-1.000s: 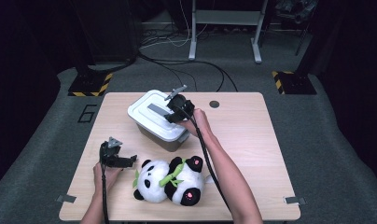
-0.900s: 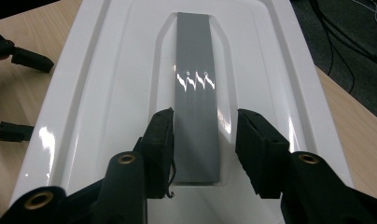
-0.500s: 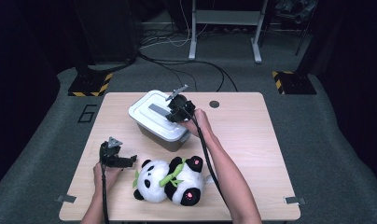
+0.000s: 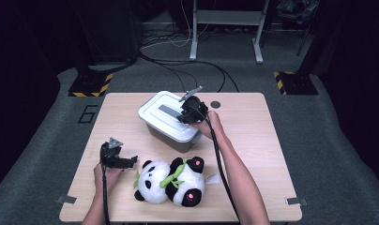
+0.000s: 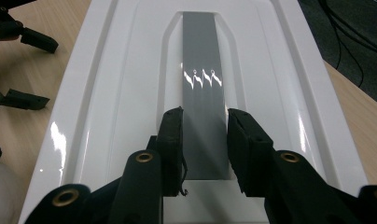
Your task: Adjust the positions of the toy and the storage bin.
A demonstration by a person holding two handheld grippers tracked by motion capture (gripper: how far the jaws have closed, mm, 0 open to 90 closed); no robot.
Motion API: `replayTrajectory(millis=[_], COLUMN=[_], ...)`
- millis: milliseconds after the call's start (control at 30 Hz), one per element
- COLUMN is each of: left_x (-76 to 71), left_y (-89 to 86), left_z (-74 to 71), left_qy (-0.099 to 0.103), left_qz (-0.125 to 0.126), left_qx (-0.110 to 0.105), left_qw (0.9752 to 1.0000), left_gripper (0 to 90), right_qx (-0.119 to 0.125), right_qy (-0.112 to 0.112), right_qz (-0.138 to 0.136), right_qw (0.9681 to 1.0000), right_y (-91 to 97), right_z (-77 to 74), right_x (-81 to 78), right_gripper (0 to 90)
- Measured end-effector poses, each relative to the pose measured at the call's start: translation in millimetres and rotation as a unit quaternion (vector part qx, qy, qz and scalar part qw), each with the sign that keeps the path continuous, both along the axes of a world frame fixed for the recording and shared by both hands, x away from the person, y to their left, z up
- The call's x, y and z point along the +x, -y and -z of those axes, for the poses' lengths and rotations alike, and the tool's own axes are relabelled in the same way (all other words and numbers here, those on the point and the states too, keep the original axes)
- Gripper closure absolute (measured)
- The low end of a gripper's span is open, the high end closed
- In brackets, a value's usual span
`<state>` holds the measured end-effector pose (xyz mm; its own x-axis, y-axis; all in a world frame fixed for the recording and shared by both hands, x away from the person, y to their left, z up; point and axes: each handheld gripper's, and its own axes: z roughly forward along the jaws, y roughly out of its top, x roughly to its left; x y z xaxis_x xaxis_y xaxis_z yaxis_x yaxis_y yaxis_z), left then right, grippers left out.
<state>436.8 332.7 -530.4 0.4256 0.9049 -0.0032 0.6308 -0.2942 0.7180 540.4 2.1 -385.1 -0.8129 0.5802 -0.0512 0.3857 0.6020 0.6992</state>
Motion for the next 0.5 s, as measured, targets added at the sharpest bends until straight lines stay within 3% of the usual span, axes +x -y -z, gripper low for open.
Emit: replayTrajectory(millis=[500], left_x=[0.0], left_y=[0.0], left_z=[-0.1], left_qy=[-0.001], left_qz=[0.0], left_qx=[0.0], left_qw=[1.0], left_gripper=[0.0], right_qx=[0.011], right_qy=[-0.004], right_qz=[-0.006], right_qw=[0.9999], right_y=[28.4], right_z=[1.3], right_x=[-11.1], right_gripper=[67.1])
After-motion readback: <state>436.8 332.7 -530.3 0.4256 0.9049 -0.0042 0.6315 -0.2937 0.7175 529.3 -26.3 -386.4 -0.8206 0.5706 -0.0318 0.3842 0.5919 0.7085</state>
